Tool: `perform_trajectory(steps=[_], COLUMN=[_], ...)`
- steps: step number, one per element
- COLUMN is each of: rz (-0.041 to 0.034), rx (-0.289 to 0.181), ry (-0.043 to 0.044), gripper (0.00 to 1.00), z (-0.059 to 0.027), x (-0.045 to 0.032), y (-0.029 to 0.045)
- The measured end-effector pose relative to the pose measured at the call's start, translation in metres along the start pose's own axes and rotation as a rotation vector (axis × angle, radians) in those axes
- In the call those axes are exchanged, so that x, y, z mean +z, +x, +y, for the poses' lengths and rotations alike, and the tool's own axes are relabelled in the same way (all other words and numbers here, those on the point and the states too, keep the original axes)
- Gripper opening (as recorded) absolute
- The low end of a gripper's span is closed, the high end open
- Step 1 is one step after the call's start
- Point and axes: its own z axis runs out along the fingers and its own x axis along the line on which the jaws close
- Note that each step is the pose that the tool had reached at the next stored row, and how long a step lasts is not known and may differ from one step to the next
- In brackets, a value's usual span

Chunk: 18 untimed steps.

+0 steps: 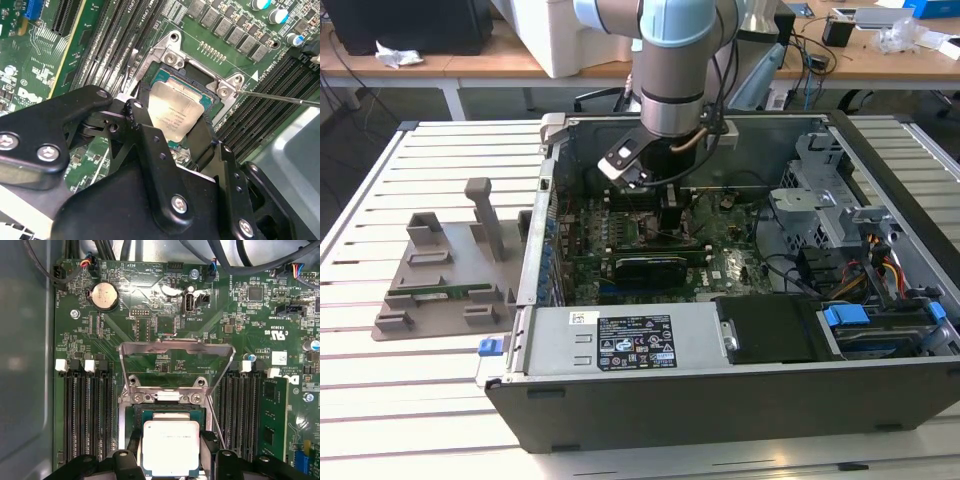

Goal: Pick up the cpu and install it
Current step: 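Place the cpu into insertion slot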

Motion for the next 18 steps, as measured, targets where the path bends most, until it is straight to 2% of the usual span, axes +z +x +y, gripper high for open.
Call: perform_trajectory(steps=[8,9,11,18], rz=[0.0008,0.0009,0.0008,0.0001], rx=[0.000,0.000,0.000,-0.008], ry=[-0.0003,-0.0003,-0.0002,-0.0005], gripper=[0.54,0.55,0.68,0.68], z=[0.0002,0.0002,0.0002,0.0027], x=[0.0015,0.0016,0.0016,0.0014], y=[0.0002,0.0002,0.0002,0.0027])
